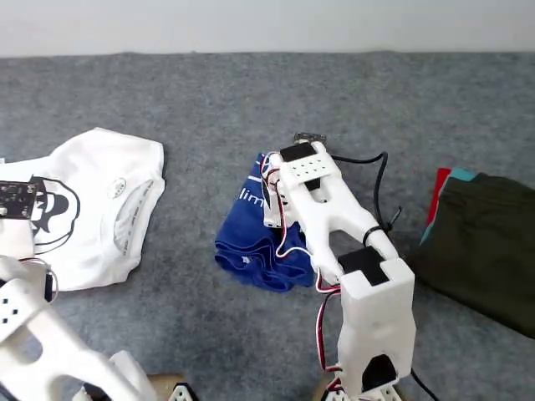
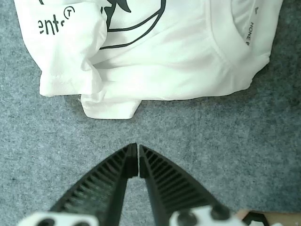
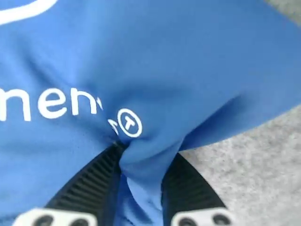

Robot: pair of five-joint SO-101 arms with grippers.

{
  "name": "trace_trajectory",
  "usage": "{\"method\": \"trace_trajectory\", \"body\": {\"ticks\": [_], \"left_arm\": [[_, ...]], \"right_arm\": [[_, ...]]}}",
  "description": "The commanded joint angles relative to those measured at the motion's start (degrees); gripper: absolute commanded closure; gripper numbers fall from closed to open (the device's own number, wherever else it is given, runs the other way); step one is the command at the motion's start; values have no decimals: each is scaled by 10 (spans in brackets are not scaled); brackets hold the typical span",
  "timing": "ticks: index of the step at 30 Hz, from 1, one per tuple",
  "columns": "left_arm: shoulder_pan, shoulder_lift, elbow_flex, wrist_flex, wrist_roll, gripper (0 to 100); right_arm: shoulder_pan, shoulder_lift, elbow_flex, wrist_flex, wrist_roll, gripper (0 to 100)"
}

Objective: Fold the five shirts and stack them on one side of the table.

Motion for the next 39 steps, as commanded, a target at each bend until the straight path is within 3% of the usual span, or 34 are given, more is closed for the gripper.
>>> {"method": "trace_trajectory", "body": {"ticks": [1,13,22,33,39], "left_arm": [[1,-11,-27,-6,0,986],[2,-11,-25,-7,0,986],[28,-11,-25,-7,0,986],[83,-11,-28,-6,2,986],[86,-11,-28,-6,2,986]], "right_arm": [[9,-70,-11,46,39,990],[91,-381,-10,167,181,991],[223,-544,-8,189,345,991],[458,-521,34,165,478,991],[577,-454,106,10,537,990]]}}
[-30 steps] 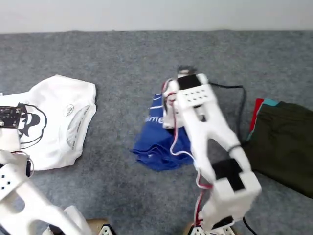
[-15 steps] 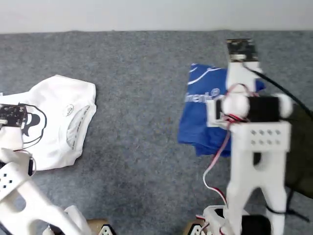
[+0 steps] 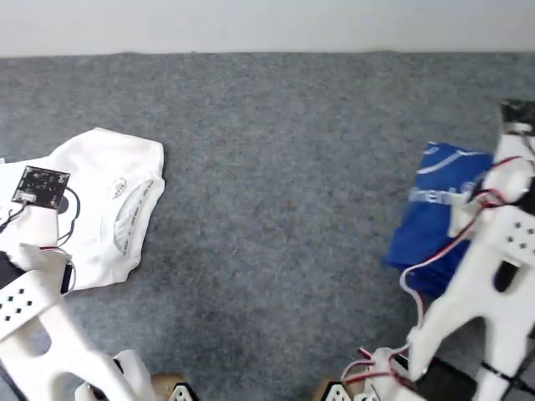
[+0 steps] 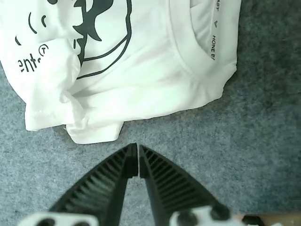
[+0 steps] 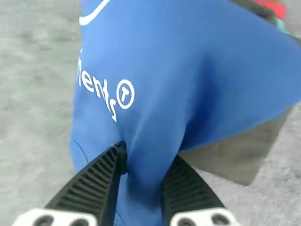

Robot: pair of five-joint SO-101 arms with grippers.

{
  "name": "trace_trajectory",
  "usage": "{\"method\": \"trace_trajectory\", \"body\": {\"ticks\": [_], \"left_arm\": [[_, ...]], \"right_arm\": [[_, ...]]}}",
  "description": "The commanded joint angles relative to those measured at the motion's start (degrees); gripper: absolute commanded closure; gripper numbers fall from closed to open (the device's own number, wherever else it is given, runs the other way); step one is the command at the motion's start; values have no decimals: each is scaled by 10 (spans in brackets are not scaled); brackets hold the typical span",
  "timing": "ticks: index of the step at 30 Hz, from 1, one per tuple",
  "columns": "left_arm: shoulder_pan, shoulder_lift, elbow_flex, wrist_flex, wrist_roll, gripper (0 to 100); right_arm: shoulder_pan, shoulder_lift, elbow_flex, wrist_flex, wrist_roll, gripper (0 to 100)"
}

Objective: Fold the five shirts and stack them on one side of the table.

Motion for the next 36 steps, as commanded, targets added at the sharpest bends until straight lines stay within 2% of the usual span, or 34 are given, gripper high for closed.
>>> {"method": "trace_trajectory", "body": {"ticks": [1,4,9,12,16,18,21,24,27,36], "left_arm": [[3,-11,-28,-6,3,986],[3,-11,-28,-6,3,986],[3,-11,-28,-6,2,986],[3,-11,-28,-6,2,986],[3,-11,-28,-6,2,986],[3,-11,-27,-6,2,986],[3,-11,-27,-6,2,986],[3,-11,-27,-4,2,986],[3,-11,-28,-4,2,986],[3,-11,-28,-6,2,986]], "right_arm": [[70,29,24,-109,44,987],[106,70,42,-169,80,939],[138,109,39,-194,83,655],[137,94,6,-173,81,585],[101,47,-57,-68,81,666],[67,25,-68,-17,81,775],[21,10,-66,19,82,996],[9,22,-53,36,80,934],[10,46,-9,15,84,986],[37,196,147,-169,84,981]]}}
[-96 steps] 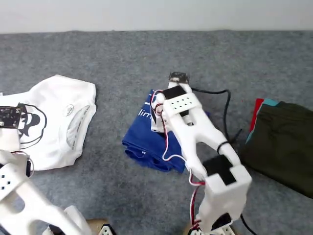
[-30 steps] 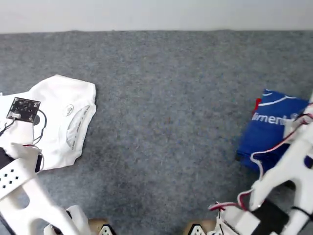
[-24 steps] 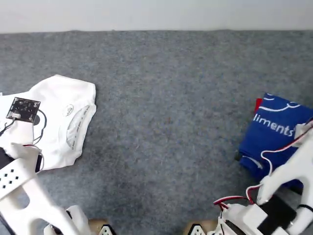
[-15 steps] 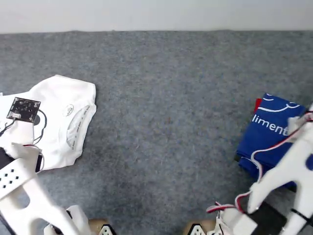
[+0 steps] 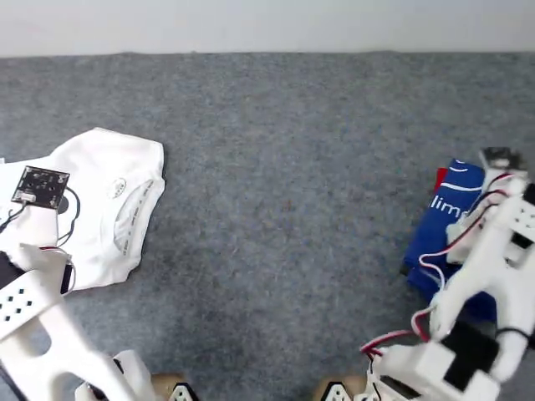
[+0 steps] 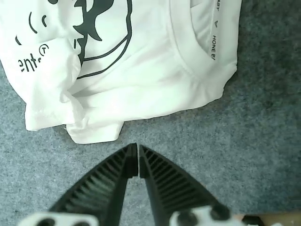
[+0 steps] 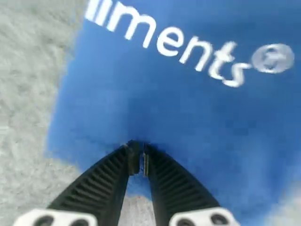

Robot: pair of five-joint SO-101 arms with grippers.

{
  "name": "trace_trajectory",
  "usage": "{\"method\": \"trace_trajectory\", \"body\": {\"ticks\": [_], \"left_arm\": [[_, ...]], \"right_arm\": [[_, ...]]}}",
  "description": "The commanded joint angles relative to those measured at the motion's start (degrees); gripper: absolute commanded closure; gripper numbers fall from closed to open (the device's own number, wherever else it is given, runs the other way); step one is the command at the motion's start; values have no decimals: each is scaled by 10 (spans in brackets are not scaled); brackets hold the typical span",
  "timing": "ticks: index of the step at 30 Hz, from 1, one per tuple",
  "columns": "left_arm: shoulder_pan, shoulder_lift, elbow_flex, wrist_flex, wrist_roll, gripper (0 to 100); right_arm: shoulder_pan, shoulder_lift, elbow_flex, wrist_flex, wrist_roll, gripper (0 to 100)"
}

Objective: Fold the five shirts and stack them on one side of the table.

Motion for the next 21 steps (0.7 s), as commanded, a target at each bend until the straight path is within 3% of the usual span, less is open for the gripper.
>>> {"method": "trace_trajectory", "body": {"ticks": [1,10,15,21], "left_arm": [[3,-11,-28,-7,1,986],[3,-11,-29,-7,0,986],[3,-11,-36,-4,0,986],[4,-11,-52,-3,0,986]], "right_arm": [[6,49,4,-64,5,981],[27,36,-221,33,5,990],[82,60,-263,-42,5,990],[122,194,-268,-141,6,990]]}}
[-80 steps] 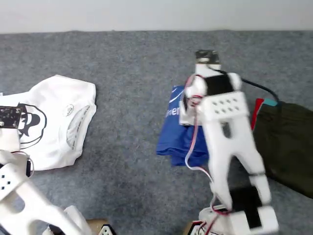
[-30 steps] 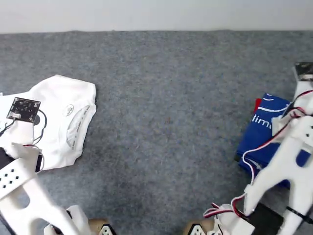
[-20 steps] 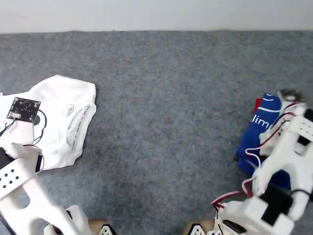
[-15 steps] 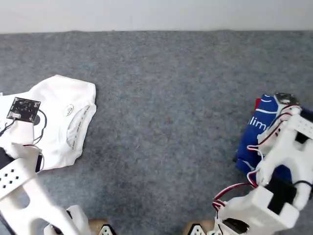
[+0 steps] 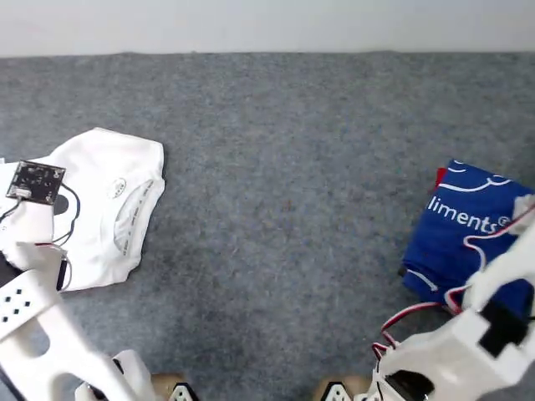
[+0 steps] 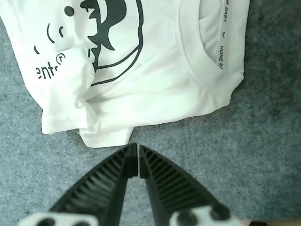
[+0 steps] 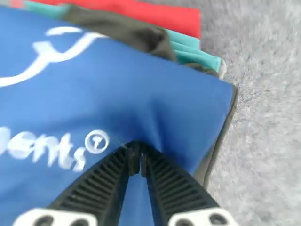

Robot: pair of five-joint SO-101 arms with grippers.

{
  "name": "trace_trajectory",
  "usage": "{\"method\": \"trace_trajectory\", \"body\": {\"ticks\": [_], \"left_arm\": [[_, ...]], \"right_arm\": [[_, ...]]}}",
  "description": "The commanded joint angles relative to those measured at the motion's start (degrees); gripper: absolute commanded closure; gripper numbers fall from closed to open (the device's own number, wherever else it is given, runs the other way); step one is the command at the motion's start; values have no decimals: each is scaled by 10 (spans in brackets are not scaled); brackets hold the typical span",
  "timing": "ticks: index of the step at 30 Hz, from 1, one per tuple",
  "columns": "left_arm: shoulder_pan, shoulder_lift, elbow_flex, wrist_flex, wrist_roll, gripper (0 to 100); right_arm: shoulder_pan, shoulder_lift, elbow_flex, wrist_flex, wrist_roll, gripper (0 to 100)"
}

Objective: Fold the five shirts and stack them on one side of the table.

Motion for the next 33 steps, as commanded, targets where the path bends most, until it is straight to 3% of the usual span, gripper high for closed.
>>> {"method": "trace_trajectory", "body": {"ticks": [1,9,17,21,27,33], "left_arm": [[4,-11,-26,-3,1,986],[4,-11,-26,-2,1,986],[4,-6,-20,-5,2,984],[47,21,-3,-3,-12,902],[117,135,-23,-17,-6,834],[126,309,-91,-27,-6,833]], "right_arm": [[14,55,-44,-35,5,990],[-54,-12,-172,131,2,990],[-160,-33,-156,237,0,990],[-202,-35,-156,327,0,990],[-206,-59,-147,333,0,990],[-210,-108,-146,333,0,990]]}}
